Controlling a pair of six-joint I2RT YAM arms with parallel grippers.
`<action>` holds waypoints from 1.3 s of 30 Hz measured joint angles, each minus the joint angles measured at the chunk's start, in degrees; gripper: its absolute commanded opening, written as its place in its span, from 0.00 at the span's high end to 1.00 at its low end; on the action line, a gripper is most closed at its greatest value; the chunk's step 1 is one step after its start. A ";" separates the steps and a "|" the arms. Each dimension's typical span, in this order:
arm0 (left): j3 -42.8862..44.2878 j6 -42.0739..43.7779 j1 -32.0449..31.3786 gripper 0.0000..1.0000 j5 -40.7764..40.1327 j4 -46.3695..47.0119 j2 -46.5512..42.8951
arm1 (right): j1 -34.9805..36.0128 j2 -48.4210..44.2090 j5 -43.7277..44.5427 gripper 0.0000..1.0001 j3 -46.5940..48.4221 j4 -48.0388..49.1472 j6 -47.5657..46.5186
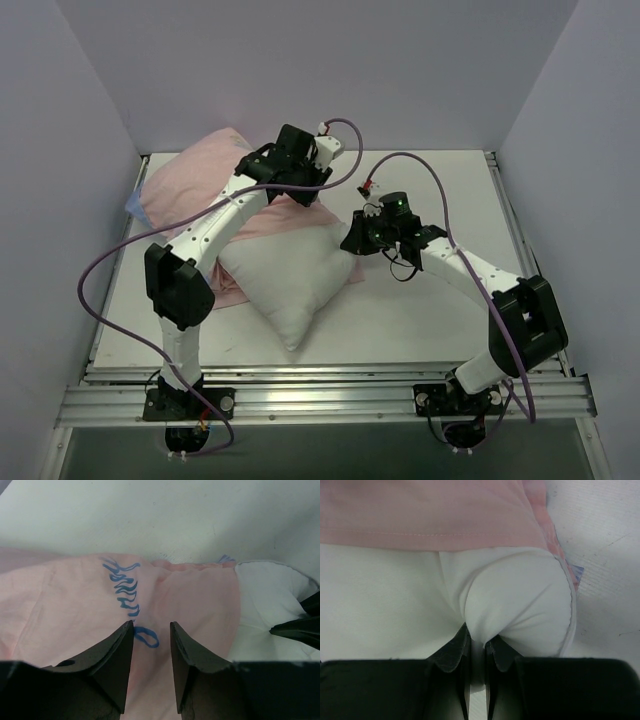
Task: Remove the pillowcase from the pillow
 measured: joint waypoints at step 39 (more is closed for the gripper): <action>0.52 -6.29 8.94 0.98 -21.31 8.76 2.62 | -5.64 -29.03 7.91 1.00 4.57 -25.64 -0.24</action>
